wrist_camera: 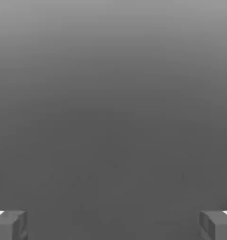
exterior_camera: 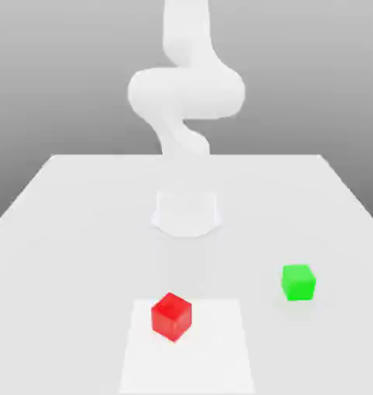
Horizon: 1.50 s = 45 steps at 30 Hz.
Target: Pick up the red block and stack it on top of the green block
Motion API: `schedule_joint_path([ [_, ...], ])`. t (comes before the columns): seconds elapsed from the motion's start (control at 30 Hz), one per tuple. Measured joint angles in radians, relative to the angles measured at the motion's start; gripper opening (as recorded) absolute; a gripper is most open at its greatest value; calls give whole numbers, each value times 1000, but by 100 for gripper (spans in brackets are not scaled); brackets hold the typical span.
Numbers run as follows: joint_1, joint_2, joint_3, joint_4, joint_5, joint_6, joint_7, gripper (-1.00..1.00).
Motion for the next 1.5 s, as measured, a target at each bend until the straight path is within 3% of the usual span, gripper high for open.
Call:
schedule_joint_path([
  [0.47, 225, 434, -248, -261, 113, 250, -602, 0],
  [0.73, 254, 648, -285, -411, 55, 396, -853, 0],
  [0.8, 238, 690, -290, -448, -8, 433, -882, 0],
  [0.9, 234, 728, -288, -454, -13, 461, -912, 0],
  [1.2, 221, 837, -240, -427, 121, 541, -1017, 0],
  [1.5, 127, 968, -107, -419, 272, 654, -1124, 0],
])
